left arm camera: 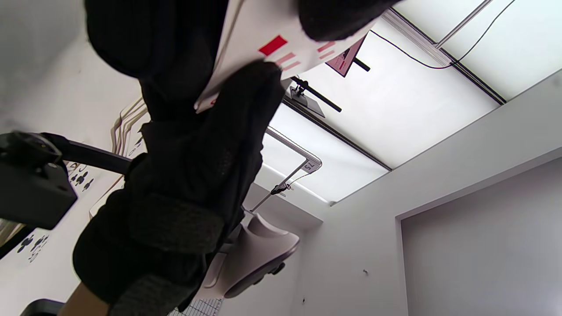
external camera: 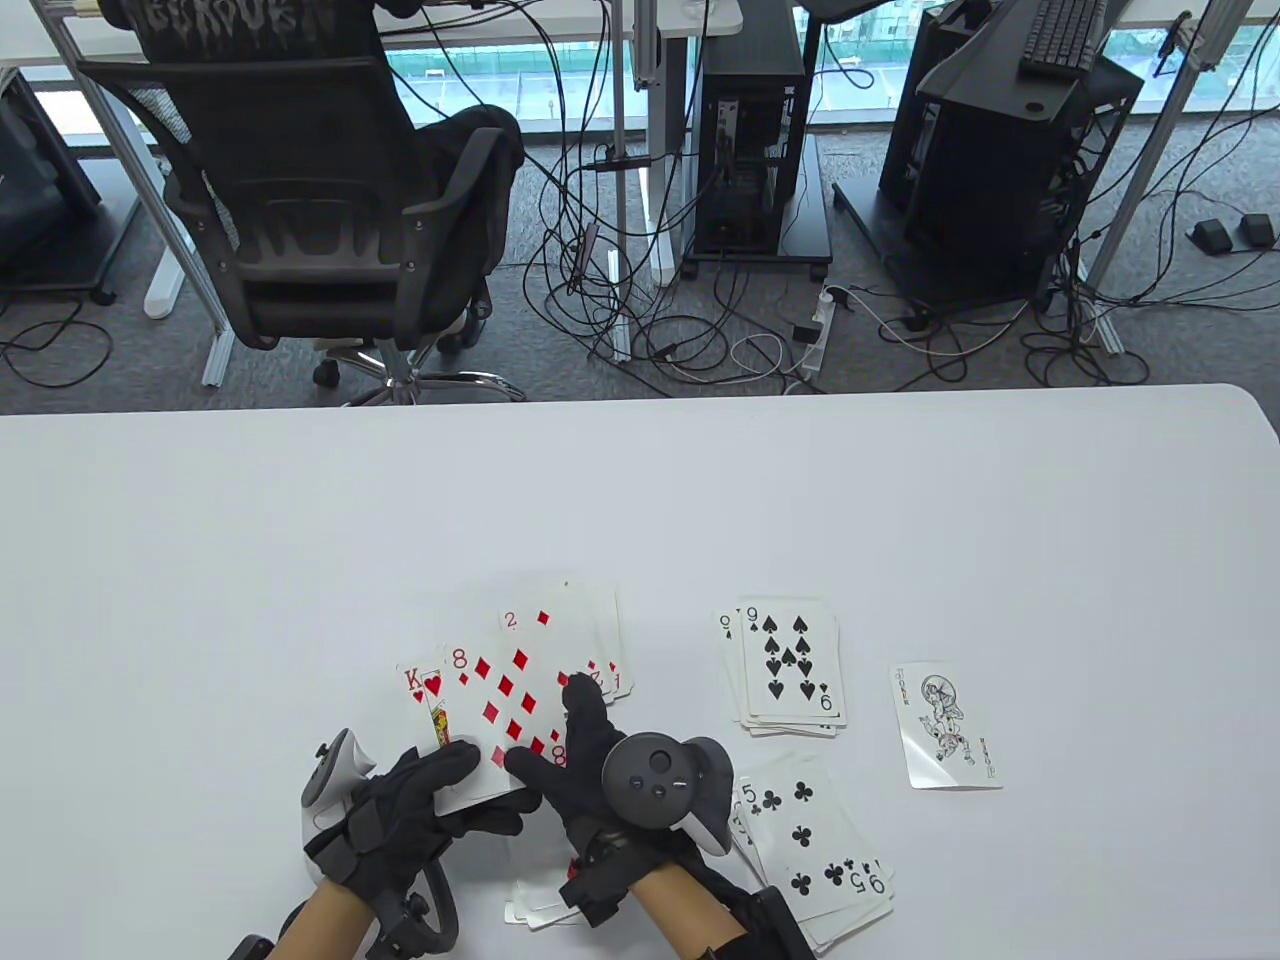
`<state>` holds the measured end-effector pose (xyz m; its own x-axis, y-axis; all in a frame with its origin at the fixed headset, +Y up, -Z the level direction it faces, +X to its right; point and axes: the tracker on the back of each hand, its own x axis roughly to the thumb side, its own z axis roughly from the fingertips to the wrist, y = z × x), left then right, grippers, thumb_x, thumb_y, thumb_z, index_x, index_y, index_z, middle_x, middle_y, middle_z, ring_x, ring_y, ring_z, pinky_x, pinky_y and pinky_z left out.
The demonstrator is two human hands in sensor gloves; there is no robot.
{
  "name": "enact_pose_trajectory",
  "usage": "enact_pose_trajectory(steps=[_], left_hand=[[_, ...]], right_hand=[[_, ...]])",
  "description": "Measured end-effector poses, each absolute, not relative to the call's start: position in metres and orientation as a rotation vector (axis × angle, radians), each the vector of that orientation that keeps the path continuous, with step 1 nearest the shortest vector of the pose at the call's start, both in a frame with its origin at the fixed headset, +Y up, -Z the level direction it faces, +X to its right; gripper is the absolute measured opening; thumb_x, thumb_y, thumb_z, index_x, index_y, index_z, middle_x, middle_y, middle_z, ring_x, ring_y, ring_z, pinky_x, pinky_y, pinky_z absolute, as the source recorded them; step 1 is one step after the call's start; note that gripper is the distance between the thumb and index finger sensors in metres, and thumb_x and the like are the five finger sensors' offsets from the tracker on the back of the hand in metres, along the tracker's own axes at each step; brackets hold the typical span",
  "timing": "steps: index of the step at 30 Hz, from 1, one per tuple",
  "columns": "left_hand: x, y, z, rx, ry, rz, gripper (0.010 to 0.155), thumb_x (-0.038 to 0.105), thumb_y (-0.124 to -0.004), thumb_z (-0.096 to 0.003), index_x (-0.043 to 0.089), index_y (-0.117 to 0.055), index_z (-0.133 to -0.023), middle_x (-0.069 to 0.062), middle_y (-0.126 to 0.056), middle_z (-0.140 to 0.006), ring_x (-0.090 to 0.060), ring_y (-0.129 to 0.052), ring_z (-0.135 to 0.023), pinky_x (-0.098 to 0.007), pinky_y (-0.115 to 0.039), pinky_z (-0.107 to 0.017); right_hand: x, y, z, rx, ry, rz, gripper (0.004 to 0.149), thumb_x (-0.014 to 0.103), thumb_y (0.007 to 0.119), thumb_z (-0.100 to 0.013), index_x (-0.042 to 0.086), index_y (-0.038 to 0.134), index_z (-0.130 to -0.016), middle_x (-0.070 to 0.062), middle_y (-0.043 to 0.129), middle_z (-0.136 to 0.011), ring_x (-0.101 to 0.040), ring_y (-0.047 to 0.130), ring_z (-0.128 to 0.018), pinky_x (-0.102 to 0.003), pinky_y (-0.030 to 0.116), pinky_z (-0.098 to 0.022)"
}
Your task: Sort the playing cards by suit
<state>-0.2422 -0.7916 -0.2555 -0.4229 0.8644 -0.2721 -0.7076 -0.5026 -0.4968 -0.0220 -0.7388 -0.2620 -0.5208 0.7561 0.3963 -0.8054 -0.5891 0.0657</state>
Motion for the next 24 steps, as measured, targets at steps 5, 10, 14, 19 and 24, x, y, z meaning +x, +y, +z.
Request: enact_pose_trajectory(steps=[5,10,14,19,24], left_hand=[[-0.243,-0.792,-0.256,-0.611,-0.377,2.014,0.043,0.023,-0.066,-0.0673,0.012,-0.051,-0.105,-0.020,-0.066,-0.099,-0.043,-0.083,-0.081,-0.050,-0.076,-0.056],[-0.243,-0.792,-0.256,-0.609,-0.376,2.016,0.043,0.024,-0.065,-0.0673,0.012,-0.050,-0.105,-0.021,-0.066,-0.098,-0.043,-0.084,-0.080,-0.050,-0.077,-0.056],[-0.243,-0.792,-0.256,-0.610,-0.384,2.013,0.043,0.025,-0.066,-0.0673,0.011,-0.051,-0.105,-0.021,-0.066,-0.098,-0.043,-0.084,-0.080,-0.049,-0.077,-0.056],[-0.243,-0.791,-0.257,-0.600,-0.397,2.027,0.042,0.024,-0.065,-0.0677,0.012,-0.051,-0.105,-0.020,-0.067,-0.098,-0.043,-0.084,-0.080,-0.049,-0.077,-0.056],[-0.244,-0.789,-0.258,-0.577,-0.407,2.048,0.042,0.023,-0.065,-0.0681,0.012,-0.050,-0.105,-0.020,-0.067,-0.098,-0.042,-0.085,-0.080,-0.048,-0.077,-0.056]], right_hand=[[-0.017,-0.747,-0.267,0.402,-0.065,2.038,0.072,0.041,0.074,-0.052,-0.019,0.057,-0.088,-0.012,0.089,-0.054,-0.035,0.095,-0.043,-0.055,0.081,-0.040],[-0.011,-0.752,-0.270,0.325,-0.041,1.949,0.063,0.034,0.075,-0.052,-0.016,0.061,-0.087,-0.009,0.091,-0.050,-0.032,0.097,-0.040,-0.052,0.082,-0.039],[-0.004,-0.756,-0.274,0.351,-0.010,1.880,0.053,0.029,0.074,-0.052,-0.012,0.067,-0.085,-0.007,0.091,-0.049,-0.030,0.097,-0.040,-0.051,0.083,-0.040],[0.008,-0.758,-0.279,0.243,-0.040,1.843,0.043,0.023,0.072,-0.053,-0.010,0.072,-0.080,-0.006,0.092,-0.045,-0.029,0.098,-0.037,-0.051,0.084,-0.038],[0.030,-0.764,-0.293,0.098,-0.016,1.755,0.040,0.021,0.066,-0.056,-0.009,0.071,-0.082,-0.004,0.092,-0.047,-0.027,0.098,-0.039,-0.049,0.084,-0.040]])
